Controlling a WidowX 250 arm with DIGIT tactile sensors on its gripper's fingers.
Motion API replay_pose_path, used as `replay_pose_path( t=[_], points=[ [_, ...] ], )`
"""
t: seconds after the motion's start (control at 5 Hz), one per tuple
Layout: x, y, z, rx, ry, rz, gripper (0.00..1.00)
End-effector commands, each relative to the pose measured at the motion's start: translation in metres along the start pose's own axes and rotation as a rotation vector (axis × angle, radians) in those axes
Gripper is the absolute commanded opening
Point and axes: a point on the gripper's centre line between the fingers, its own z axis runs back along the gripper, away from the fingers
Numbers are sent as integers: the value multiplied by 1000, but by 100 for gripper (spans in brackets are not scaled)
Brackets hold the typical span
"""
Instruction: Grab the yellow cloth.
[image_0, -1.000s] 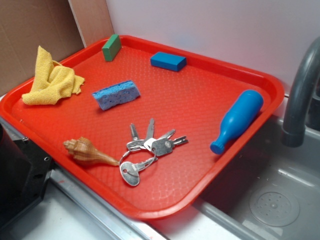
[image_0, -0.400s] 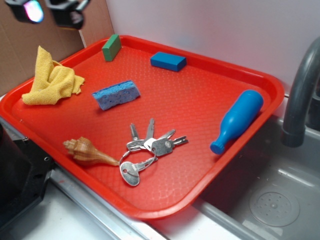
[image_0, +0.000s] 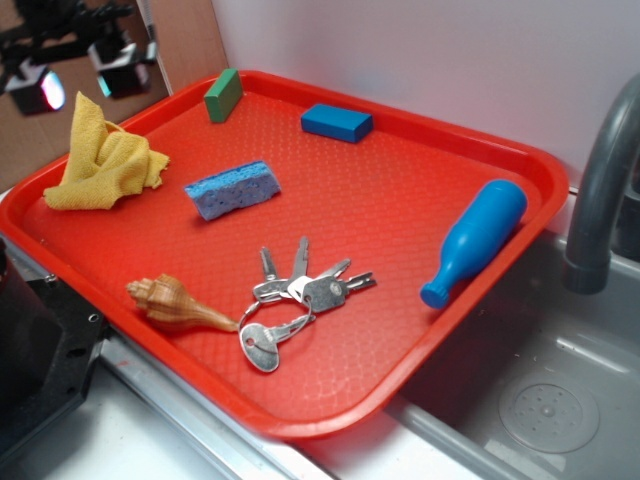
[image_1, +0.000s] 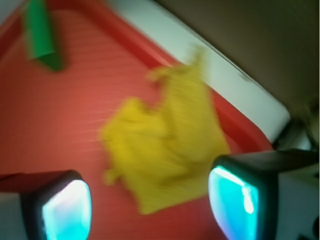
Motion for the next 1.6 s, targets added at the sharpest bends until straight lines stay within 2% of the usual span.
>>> replay_pose_path(
  t=[0.0,0.2,0.4,0.6,0.8,1.0,1.2,1.4],
  points=[
    [-43,37,-13,112,-36,486,100],
    [-43,16,-29,105,-65,629,100],
    [-34,-10,-44,102,-102,540,100],
    [-24,-20,-60,138,-117,524,100],
    [-25,-19,-74,194,-105,569,0],
    [-21,-24,-65,213,-76,427,0],
    [-16,-27,-40,187,-71,177,0],
    [-29,-28,11,112,-66,-67,0]
  ],
)
